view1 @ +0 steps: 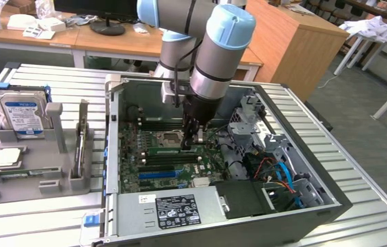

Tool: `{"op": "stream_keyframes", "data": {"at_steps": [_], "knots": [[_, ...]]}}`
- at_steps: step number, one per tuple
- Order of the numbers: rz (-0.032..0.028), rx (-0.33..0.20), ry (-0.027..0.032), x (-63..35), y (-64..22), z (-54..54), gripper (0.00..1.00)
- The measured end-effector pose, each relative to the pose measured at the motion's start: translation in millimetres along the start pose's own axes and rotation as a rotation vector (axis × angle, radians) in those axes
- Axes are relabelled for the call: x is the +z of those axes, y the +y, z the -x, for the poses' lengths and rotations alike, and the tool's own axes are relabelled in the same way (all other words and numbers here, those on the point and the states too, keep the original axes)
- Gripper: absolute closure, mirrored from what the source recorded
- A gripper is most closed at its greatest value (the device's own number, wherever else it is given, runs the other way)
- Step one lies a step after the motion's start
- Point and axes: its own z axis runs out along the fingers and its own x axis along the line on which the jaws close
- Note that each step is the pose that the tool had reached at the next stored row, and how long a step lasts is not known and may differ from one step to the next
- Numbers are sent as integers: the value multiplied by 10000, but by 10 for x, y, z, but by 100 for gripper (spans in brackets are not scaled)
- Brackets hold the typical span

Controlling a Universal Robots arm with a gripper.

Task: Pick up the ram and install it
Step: 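Insert the ram into the slot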

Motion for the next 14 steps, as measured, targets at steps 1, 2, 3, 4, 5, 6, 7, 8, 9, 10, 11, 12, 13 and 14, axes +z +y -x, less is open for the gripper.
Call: {"op": "stream_keyframes", "data": {"at_steps": [1,2,3,4,5,6,7,8,9,10,11,12,13,14], "knots": [[0,-19,0,1,1,0,89],[1,-33,1,2,1,0,89],[1,-48,1,4,1,0,89],[0,-58,-1,7,1,0,89],[0,-64,-2,12,1,1,89],[1,-68,1,16,2,0,89],[1,-69,2,21,2,0,89],[2,-70,3,23,2,0,89],[2,-70,4,23,2,-1,89],[2,-70,4,23,2,-1,89],[2,-70,4,23,2,-1,89],[2,-70,4,23,2,0,89],[2,-72,2,24,2,0,89],[2,-75,2,24,2,0,89]]}}
